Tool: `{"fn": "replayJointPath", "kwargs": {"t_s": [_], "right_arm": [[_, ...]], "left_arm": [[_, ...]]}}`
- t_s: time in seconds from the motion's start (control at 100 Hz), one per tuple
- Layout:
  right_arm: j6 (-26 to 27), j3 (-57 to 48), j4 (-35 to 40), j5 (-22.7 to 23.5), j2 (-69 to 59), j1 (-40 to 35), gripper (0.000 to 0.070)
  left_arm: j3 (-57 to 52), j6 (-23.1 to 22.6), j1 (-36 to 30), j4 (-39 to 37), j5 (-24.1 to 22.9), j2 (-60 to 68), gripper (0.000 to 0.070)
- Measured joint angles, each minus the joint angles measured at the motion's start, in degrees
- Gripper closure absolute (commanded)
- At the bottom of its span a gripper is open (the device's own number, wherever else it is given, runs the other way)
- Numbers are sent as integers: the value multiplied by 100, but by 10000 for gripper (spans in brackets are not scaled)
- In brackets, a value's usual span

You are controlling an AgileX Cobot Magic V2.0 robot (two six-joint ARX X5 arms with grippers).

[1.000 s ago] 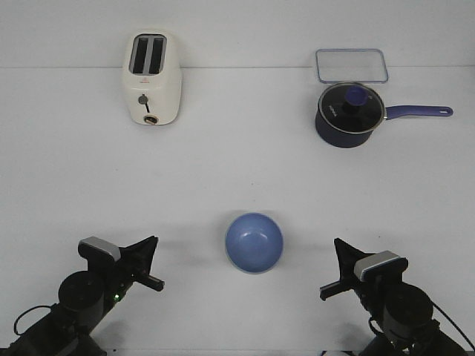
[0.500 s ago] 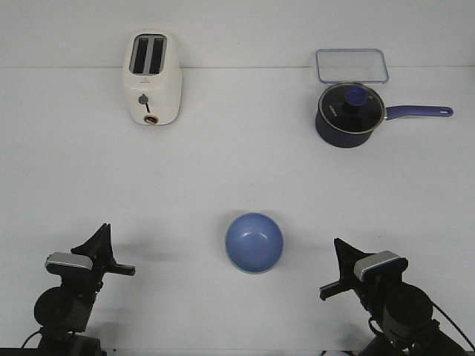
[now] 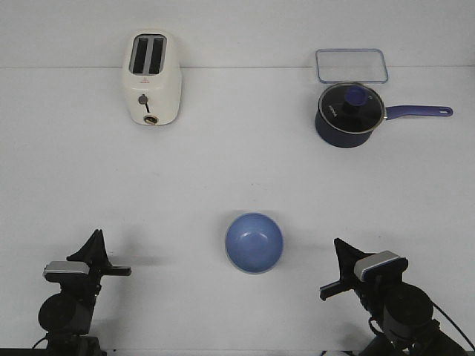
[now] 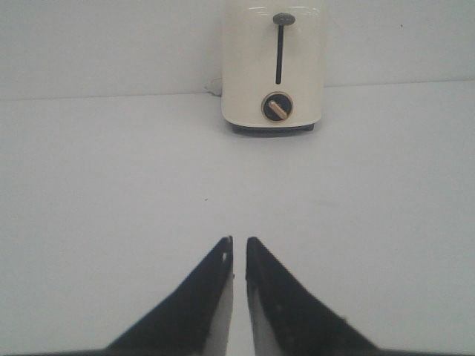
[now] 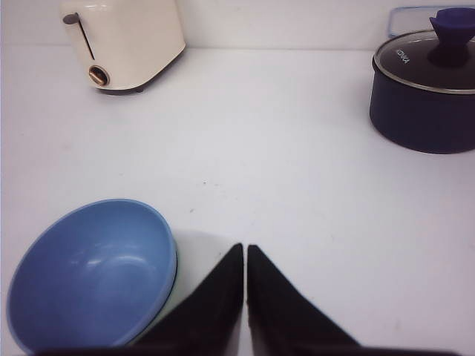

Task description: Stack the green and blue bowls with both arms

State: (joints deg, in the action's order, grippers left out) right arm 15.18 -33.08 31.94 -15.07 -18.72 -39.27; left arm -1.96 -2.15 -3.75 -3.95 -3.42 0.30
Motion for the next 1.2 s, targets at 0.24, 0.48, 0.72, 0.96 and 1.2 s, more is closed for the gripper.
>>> {"fn": "replayJointPath", "kwargs": {"t_s": [0.24, 0.48, 0.72, 0.96, 1.2], "right_arm": [[0, 0, -2, 0, -2, 0, 691], [0, 0, -2, 0, 0, 0, 691], [0, 0, -2, 0, -2, 0, 692], [-518, 81, -208, 26, 149, 765, 692], [-1405, 1567, -1521, 1517, 1062, 3335, 691]], "left_arm": [[0, 11, 0, 0, 0, 0, 687], [0, 11, 0, 0, 0, 0, 687], [0, 13, 0, 0, 0, 0, 687], [0, 13, 0, -2, 0, 0, 687], [0, 13, 0, -2, 0, 0, 687]]}}
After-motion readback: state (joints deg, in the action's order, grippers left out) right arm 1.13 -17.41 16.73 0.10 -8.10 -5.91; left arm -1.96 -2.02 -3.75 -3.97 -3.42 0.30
